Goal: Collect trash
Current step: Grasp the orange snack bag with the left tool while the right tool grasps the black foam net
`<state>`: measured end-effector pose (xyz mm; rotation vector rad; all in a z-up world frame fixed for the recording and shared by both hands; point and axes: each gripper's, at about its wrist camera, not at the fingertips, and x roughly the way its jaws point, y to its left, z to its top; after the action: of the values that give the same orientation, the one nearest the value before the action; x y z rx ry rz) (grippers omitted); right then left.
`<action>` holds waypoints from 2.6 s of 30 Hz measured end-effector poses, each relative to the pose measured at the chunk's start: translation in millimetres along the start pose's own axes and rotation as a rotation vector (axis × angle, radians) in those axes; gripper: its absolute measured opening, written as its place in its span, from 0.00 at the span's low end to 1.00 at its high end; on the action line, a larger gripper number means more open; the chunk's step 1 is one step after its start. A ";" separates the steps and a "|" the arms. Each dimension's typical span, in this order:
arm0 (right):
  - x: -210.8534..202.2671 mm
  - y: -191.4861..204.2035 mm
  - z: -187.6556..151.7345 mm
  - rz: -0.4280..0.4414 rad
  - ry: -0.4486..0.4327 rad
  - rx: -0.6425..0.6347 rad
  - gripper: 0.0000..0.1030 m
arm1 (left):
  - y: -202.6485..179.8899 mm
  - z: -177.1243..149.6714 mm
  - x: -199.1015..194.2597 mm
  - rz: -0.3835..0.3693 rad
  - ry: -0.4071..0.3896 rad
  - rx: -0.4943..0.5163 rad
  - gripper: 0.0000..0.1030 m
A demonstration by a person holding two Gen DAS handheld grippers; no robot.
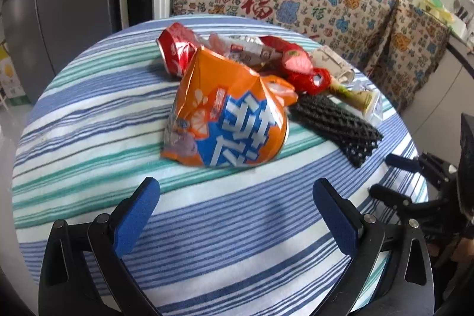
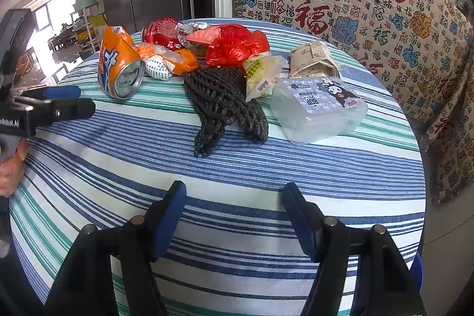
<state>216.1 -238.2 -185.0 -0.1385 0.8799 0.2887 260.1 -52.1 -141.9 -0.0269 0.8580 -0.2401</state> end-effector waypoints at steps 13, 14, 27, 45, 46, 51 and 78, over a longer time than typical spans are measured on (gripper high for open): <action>3.1 0.8 0.9 0.013 0.001 0.004 0.69 | 3.1 21.7 19.2 0.155 -0.009 0.065 0.99; 2.9 0.2 0.7 0.014 0.001 0.004 0.69 | 10.1 18.4 14.3 0.159 -0.007 0.050 0.99; 1.8 -6.0 18.2 0.096 -0.009 -0.011 0.69 | 24.1 -8.6 -18.0 0.074 -0.032 0.070 0.99; 3.4 6.0 43.7 0.204 0.038 0.034 0.15 | 25.4 13.1 9.2 0.047 -0.045 -0.031 0.76; -0.6 5.5 39.0 0.219 0.054 0.042 0.15 | 25.9 11.3 6.9 0.041 -0.044 -0.030 0.75; -9.1 8.3 20.6 0.245 0.095 0.012 0.31 | 20.9 1.5 -8.2 0.011 -0.015 0.016 0.76; -44.6 18.4 31.2 0.288 -0.012 0.024 0.15 | 18.1 -5.4 -23.3 0.022 -0.055 -0.053 0.79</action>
<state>206.7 -221.8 -130.7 0.0126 0.8908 0.5465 244.9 -29.0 -130.3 -0.0728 0.8092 -0.1948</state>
